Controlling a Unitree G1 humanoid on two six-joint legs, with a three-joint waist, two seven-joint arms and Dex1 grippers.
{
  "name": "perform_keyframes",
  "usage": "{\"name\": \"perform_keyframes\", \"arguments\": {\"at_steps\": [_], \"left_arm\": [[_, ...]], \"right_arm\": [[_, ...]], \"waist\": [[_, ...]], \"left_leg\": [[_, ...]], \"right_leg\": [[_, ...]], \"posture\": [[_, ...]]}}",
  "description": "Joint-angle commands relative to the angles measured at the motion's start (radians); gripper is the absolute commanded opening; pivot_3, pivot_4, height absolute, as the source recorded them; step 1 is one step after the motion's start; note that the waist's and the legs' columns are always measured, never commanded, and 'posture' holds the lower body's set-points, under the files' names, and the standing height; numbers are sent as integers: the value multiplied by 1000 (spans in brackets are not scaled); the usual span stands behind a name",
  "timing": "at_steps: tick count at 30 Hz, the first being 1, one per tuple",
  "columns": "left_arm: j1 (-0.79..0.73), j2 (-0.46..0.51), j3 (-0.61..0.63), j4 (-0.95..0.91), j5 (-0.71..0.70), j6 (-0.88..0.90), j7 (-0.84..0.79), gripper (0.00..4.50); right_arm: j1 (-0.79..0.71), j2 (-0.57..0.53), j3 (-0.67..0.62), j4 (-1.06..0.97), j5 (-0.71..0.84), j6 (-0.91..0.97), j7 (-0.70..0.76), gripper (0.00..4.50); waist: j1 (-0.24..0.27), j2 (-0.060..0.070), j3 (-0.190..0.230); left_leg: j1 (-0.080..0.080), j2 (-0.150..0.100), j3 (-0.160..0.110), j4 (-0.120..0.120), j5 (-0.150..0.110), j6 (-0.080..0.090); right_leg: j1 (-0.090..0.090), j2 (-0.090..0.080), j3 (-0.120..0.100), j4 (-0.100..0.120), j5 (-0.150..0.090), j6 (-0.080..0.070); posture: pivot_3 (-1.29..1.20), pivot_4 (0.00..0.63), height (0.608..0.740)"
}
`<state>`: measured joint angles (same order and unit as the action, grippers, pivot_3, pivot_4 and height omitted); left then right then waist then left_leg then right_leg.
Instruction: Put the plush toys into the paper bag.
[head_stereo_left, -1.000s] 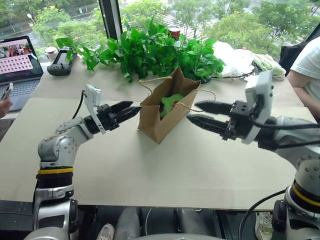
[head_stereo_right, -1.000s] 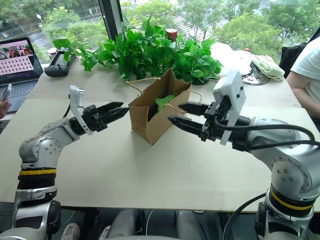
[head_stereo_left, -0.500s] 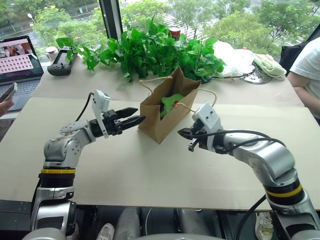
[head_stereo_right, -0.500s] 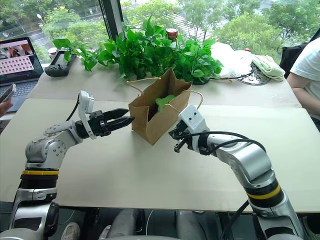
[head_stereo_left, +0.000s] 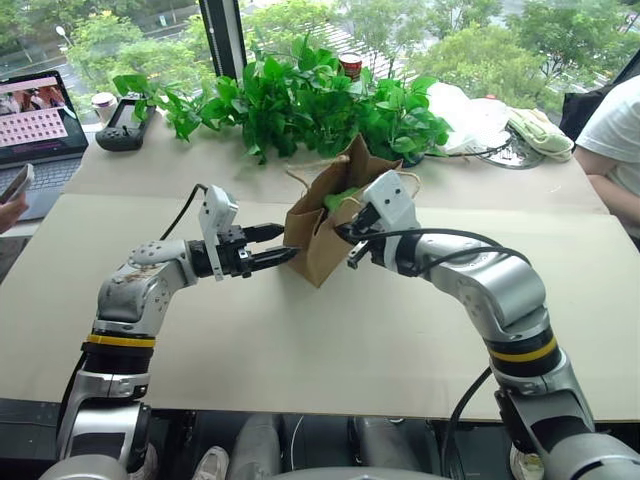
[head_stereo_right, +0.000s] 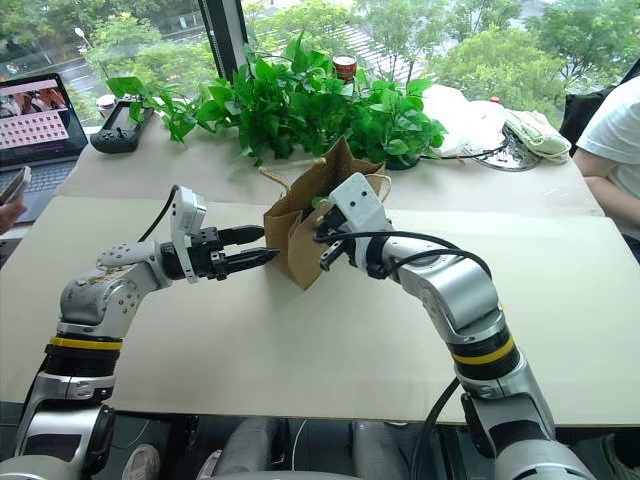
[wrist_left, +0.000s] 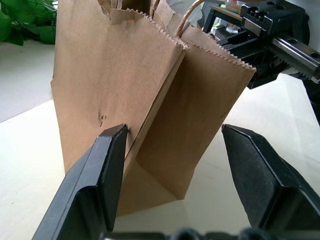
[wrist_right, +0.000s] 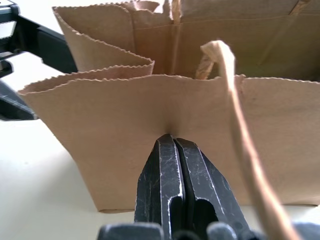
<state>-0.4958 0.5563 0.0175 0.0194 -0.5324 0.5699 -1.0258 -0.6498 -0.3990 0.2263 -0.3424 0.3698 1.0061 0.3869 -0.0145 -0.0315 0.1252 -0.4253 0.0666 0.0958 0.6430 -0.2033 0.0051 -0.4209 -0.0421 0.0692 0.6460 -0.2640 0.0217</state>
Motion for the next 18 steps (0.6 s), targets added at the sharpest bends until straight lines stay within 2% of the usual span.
{"name": "perform_keyframes", "arguments": {"at_steps": [1, 2, 9, 18], "left_arm": [[-2, 7, 9, -47, 10, -28, 13, 4124], [-1, 7, 9, -51, 11, -28, 15, 4470], [20, -11, -17, -97, 82, -73, 87, 4470], [45, -93, -63, -96, 176, -141, 208, 4470]], "right_arm": [[-23, 13, -6, -18, -15, 3, -5, 0], [-22, 14, -6, -18, -18, 4, -4, 0], [-28, 23, -9, -11, -27, 9, -1, 0], [-59, 81, -2, 1, -43, 25, -13, 0]], "waist": [[0, 0, 0], [0, 0, 0], [0, 0, 0], [-1, 0, 0]], "left_leg": [[0, 0, 0, 0, 0, 0], [0, 0, 0, 0, 0, 0], [0, 0, 0, 0, 0, 0], [0, 0, 0, 0, 0, 0]], "right_leg": [[0, 0, 0, 0, 0, 0], [0, 0, 0, 0, 0, 0], [0, 0, 0, 0, 0, 0], [0, 0, 0, 1, 0, 0]], "posture": [[0, 150, 740], [0, 150, 740], [0, 150, 740], [0, 150, 740]]}}
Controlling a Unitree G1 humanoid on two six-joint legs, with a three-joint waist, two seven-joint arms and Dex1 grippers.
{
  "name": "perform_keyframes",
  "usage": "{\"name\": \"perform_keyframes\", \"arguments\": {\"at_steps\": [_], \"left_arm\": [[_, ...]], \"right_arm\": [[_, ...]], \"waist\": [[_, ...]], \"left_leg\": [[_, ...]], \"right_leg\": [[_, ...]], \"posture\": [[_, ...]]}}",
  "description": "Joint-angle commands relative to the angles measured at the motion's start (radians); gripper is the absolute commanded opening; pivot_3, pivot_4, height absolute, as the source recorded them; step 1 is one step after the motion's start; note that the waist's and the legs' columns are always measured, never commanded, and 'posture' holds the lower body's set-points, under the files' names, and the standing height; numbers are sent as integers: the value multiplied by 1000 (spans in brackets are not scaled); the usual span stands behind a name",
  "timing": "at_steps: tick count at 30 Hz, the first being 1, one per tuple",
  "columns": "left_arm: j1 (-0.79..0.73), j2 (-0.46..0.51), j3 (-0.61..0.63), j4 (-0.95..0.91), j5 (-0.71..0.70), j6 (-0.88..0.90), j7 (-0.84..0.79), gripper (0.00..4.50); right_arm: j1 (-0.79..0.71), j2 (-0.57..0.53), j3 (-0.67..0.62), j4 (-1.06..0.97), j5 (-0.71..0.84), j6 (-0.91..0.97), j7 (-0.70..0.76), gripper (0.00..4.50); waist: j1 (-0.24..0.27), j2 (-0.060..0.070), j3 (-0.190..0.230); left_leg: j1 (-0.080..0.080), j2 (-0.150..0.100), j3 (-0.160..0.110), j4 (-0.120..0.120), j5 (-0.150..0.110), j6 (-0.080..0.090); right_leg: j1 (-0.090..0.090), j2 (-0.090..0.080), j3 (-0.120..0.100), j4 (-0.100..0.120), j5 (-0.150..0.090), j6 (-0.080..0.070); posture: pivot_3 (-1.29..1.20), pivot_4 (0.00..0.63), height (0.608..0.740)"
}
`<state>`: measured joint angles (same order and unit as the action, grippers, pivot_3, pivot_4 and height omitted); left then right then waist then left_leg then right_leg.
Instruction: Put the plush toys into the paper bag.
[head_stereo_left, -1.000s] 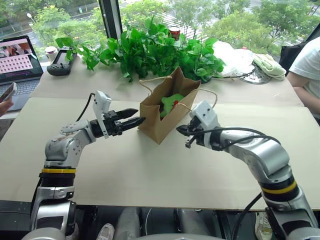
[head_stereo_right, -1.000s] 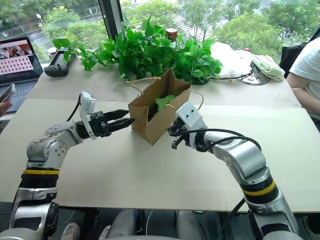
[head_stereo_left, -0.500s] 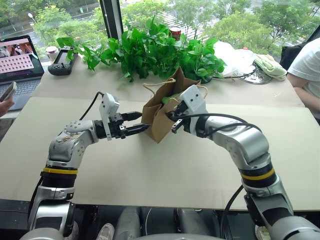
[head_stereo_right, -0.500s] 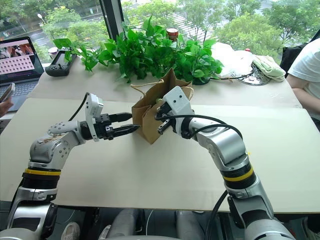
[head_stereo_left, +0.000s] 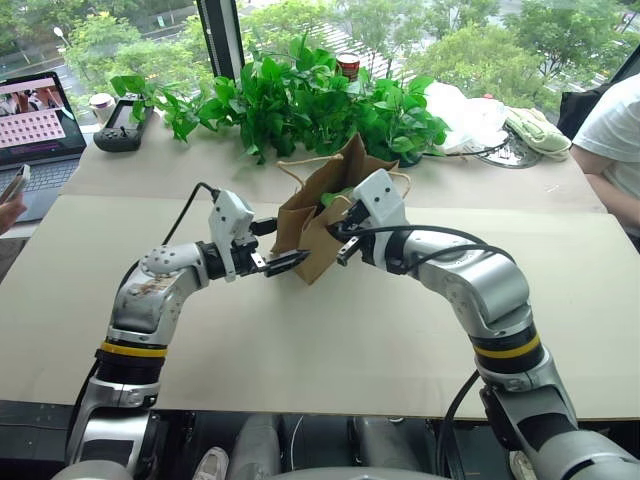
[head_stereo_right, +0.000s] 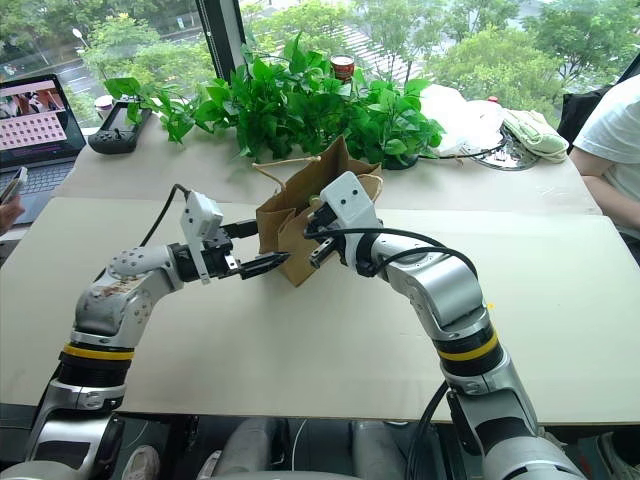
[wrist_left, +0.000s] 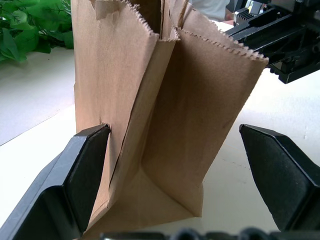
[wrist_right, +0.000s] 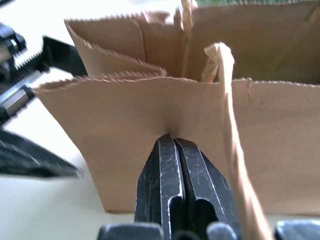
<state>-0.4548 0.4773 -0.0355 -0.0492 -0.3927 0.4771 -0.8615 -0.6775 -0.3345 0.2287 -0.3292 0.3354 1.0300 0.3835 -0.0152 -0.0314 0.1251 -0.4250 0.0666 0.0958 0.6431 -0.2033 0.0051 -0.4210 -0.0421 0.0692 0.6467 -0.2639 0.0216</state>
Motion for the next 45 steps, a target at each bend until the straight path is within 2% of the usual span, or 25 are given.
{"name": "perform_keyframes", "arguments": {"at_steps": [1, 6, 11, 24, 26, 27, 29, 37, 38, 45], "left_arm": [[5, -21, -13, -23, 46, -55, 54, 4470], [-4, -65, -29, 25, 106, -106, 118, 4470], [-16, -130, -28, 49, 107, -136, 156, 4470], [-28, -176, -33, 143, 154, -228, 186, 4470], [-32, -187, -33, 157, 157, -243, 187, 3947], [-34, -192, -33, 163, 160, -250, 189, 3821], [-37, -198, -32, 171, 162, -257, 188, 2969], [-39, -210, -34, 176, 160, -269, 176, 232], [-40, -210, -34, 179, 163, -269, 178, 78], [-50, -211, -30, 191, 176, -273, 200, 78]], "right_arm": [[-34, 22, -5, -10, -10, 2, -11, 0], [-42, 44, -6, -6, -13, 6, -16, 0], [-39, 48, -3, -12, -17, 13, -17, 0], [-35, 48, -9, -26, -18, 33, -22, 0], [-34, 46, -11, -29, -17, 36, -22, 0], [-34, 45, -12, -30, -17, 37, -22, 0], [-33, 46, -13, -31, -18, 40, -23, 0], [-30, 44, -14, -40, -17, 50, -23, 0], [-28, 41, -13, -44, -16, 54, -21, 0], [26, -42, -20, -172, 38, 74, 54, 0]], "waist": [[1, 0, 0], [1, 0, 0], [1, 0, 0], [1, 0, 0], [1, 0, 0], [1, 0, 0], [1, 0, 0], [0, 0, 0], [0, 0, 0], [2, 0, 0]], "left_leg": [[0, 0, 0, 0, 0, 0], [0, 0, 0, 0, 0, 0], [0, 0, 0, 0, 0, 0], [0, 0, 0, 0, 0, 0], [0, 0, 0, 0, 0, 0], [0, 0, 0, 0, 0, 0], [0, 0, 0, 0, 0, 0], [0, 0, 0, 0, 0, 0], [0, 0, 0, 0, 0, 0], [0, 0, 0, 0, 0, 0]], "right_leg": [[0, 0, 0, 0, 0, 0], [0, 0, 0, 0, 0, 0], [0, 0, 0, 0, 0, 0], [0, 0, 0, 0, 0, 0], [0, 0, 0, 0, 0, 0], [0, 0, 0, 0, 0, 0], [0, 0, 0, 0, 0, 0], [0, 0, 0, 0, 0, 0], [0, 0, 0, 0, 0, 0], [1, 0, 0, -1, 0, 0]], "posture": [[0, 150, 740], [0, 150, 740], [0, 150, 740], [0, 150, 740], [0, 150, 740], [0, 150, 740], [0, 150, 740], [0, 150, 740], [0, 150, 740], [0, 150, 740]]}}
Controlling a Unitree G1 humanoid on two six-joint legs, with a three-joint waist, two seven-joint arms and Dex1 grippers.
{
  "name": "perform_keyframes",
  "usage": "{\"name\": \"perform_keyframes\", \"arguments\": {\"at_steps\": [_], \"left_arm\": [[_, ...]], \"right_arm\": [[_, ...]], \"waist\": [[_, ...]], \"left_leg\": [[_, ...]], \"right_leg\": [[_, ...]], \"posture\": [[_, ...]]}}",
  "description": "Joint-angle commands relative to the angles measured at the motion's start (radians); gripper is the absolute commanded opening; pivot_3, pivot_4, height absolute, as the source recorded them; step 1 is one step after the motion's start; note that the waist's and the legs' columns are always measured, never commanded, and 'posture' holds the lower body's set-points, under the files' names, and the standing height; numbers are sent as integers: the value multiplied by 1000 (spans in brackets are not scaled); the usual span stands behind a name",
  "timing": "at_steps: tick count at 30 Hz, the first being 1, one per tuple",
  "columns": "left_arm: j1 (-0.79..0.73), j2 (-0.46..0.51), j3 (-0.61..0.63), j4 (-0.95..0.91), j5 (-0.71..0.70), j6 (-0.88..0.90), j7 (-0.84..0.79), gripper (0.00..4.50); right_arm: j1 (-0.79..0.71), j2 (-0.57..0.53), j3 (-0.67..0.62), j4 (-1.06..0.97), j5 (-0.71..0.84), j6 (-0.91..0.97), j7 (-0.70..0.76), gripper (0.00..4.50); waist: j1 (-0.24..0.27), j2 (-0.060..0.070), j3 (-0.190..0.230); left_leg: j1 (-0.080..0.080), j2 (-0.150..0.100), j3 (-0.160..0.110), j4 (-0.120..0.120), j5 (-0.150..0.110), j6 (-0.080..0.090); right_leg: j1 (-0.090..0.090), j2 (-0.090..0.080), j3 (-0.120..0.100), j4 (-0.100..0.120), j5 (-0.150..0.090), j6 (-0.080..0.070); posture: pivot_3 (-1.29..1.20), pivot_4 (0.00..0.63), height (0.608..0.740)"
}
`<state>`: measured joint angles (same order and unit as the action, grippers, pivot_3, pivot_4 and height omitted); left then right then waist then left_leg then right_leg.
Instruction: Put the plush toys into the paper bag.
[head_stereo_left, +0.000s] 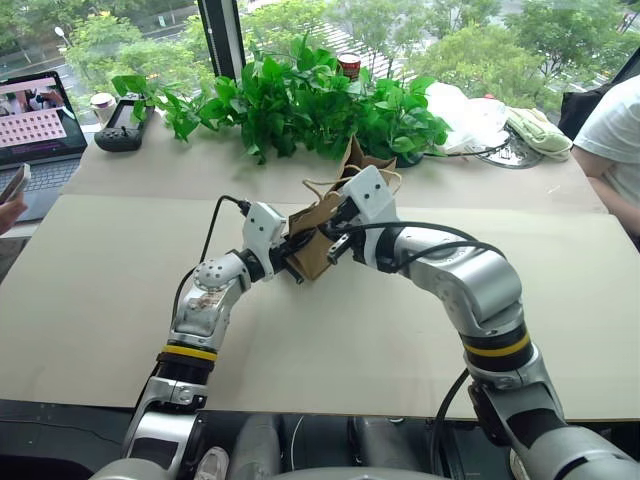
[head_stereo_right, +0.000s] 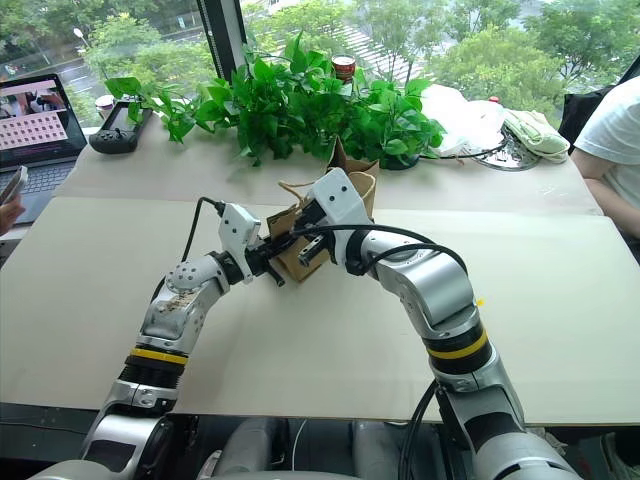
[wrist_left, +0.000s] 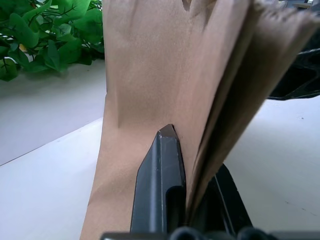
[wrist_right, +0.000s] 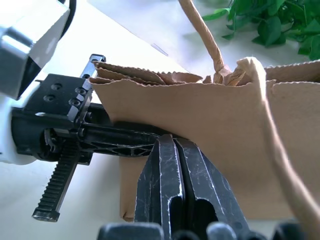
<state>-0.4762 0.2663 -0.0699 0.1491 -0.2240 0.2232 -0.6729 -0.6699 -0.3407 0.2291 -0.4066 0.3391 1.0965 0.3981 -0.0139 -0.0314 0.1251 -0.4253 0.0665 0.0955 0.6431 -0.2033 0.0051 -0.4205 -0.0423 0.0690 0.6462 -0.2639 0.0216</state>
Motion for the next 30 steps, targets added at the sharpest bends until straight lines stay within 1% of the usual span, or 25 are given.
{"name": "perform_keyframes", "arguments": {"at_steps": [1, 4, 8, 12, 14, 16, 19, 22, 25, 27, 30], "left_arm": [[-30, -1, 7, -5, 7, -20, 12, 78], [-38, -3, 13, 6, 5, -25, 19, 78], [-55, -2, 32, 18, -8, -27, 19, 78], [-73, 37, 86, -6, -73, -14, -40, 78], [-84, 80, 113, -24, -121, 0, -110, 78], [-95, 133, 129, -34, -158, 6, -189, 78], [-114, 224, 132, -36, -199, 34, -316, 78], [-121, 296, 119, -57, -254, 72, -452, 78], [-105, 362, 86, -68, -269, 73, -598, 78], [-100, 390, 62, -46, -261, 52, -676, 78], [-103, 405, 24, -4, -228, -14, -769, 78]], "right_arm": [[26, -48, -26, -110, 40, 9, 51, 0], [45, -73, -54, -136, 66, 17, 71, 0], [80, -112, -126, -184, 118, 22, 107, 0], [176, -233, -280, -270, 225, 17, 218, 0], [221, -296, -362, -254, 258, 1, 266, 0], [250, -350, -419, -202, 260, -10, 281, 0], [274, -425, -434, -141, 246, -37, 314, 0], [274, -455, -435, -103, 253, -63, 332, 0], [273, -476, -441, -81, 263, -79, 358, 0], [274, -493, -443, -66, 266, -92, 374, 0], [276, -514, -438, -48, 266, -113, 390, 0]], "waist": [[1, 0, 0], [1, 0, 0], [0, 0, 0], [2, 0, 0], [2, 0, 0], [1, 0, 0], [-3, 0, 0], [-6, 0, 0], [-3, 0, 0], [-1, 0, 0], [1, 0, 0]], "left_leg": [[0, 0, 0, 0, 0, 0], [0, 0, 0, 0, 0, 0], [0, 0, -1, 0, 0, 0], [0, 0, -1, 0, 0, 0], [-1, 0, -1, 0, 0, 0], [-1, 0, -1, 0, 0, 0], [1, 0, -1, 0, 0, 0], [2, 0, -1, 0, 0, 0], [2, 0, -1, 0, 0, 0], [1, 0, -1, 0, 0, 0], [1, 0, 0, 0, 0, 0]], "right_leg": [[0, 0, 0, 0, 0, 0], [0, 0, 0, 0, 0, 0], [0, 0, 0, 0, 0, 0], [0, 0, 0, -1, 0, 0], [1, 0, 0, -2, 0, 0], [1, 0, 0, -3, 0, 0], [2, 0, 0, -2, 0, 0], [2, 1, 0, -1, 0, 0], [1, 1, 0, -1, 0, 0], [2, 1, 0, -2, 0, 0], [2, 1, 0, -3, 0, 0]], "posture": [[0, 150, 740], [0, 150, 740], [0, 150, 740], [0, 150, 740], [0, 150, 740], [0, 150, 740], [0, 150, 740], [0, 150, 740], [0, 150, 740], [0, 150, 740], [0, 150, 740]]}}
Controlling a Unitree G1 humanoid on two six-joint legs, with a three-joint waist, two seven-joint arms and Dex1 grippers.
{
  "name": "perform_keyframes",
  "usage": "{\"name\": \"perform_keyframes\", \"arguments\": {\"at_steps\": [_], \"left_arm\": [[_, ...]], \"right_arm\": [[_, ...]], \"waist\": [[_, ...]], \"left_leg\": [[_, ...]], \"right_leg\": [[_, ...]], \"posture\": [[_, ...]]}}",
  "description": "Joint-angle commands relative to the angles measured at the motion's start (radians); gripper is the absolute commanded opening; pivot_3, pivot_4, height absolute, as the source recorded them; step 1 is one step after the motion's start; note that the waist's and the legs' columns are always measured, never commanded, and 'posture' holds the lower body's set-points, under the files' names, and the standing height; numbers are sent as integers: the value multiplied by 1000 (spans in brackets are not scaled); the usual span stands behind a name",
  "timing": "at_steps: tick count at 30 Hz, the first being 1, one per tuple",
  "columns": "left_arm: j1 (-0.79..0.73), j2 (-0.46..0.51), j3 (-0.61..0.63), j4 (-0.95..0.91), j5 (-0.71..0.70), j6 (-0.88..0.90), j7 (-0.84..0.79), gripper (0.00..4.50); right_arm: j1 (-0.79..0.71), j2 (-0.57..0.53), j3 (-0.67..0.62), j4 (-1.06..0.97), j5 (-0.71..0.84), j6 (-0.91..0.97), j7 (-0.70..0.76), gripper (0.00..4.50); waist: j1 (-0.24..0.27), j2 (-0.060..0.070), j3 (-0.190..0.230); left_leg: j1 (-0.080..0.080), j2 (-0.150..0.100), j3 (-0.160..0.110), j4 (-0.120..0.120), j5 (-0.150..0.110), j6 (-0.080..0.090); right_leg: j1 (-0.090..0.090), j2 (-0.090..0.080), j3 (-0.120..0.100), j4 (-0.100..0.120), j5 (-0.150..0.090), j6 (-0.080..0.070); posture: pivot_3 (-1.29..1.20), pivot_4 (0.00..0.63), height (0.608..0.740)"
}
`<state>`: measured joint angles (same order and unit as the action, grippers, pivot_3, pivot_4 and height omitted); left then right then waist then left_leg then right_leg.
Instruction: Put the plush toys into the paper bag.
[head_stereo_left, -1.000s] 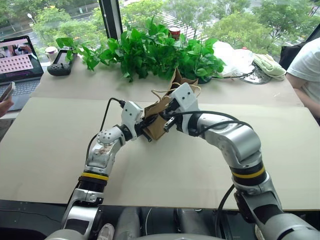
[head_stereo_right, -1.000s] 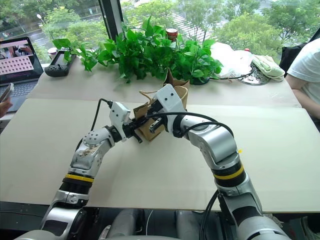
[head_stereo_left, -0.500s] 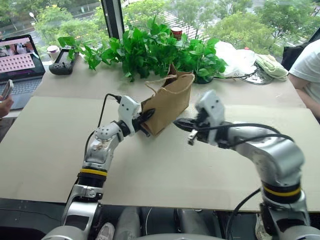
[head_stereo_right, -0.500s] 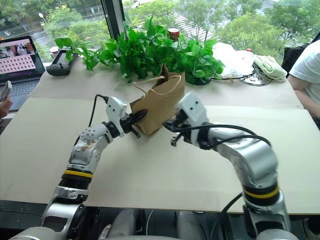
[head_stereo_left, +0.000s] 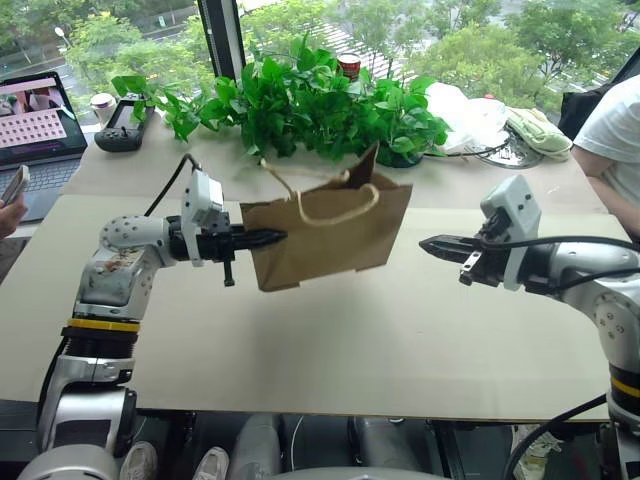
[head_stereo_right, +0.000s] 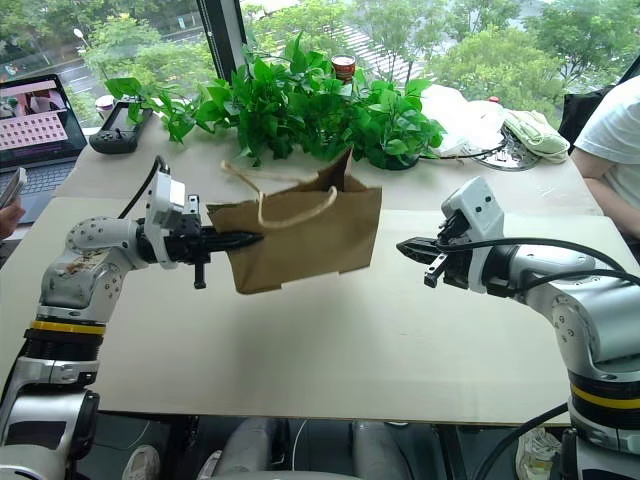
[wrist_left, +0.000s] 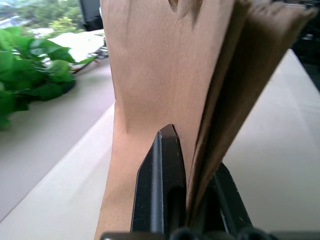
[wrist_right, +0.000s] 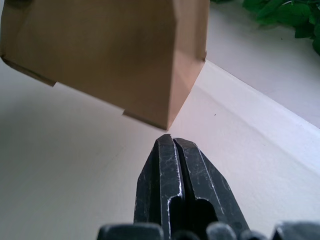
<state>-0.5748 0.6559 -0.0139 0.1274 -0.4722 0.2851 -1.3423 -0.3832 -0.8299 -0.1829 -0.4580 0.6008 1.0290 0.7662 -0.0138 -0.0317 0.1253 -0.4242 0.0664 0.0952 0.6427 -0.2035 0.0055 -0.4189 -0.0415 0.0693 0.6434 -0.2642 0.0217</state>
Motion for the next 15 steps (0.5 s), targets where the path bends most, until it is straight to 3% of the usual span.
{"name": "perform_keyframes", "arguments": {"at_steps": [1, 15], "left_arm": [[-8, 11, -51, 41, 31, -103, -134, 78], [-36, -77, -132, 260, 134, -355, -259, 78]], "right_arm": [[-13, -33, -24, 16, 1, -46, 22, 0], [16, -92, -65, -3, 59, -51, 72, 0]], "waist": [[3, 0, 0], [2, 0, 0]], "left_leg": [[0, 0, 0, 0, 0, 0], [-1, 0, 0, 0, 0, 0]], "right_leg": [[0, 0, 0, 0, 0, 0], [0, 0, 0, 0, 0, 0]], "posture": [[0, 150, 740], [0, 150, 740]]}}
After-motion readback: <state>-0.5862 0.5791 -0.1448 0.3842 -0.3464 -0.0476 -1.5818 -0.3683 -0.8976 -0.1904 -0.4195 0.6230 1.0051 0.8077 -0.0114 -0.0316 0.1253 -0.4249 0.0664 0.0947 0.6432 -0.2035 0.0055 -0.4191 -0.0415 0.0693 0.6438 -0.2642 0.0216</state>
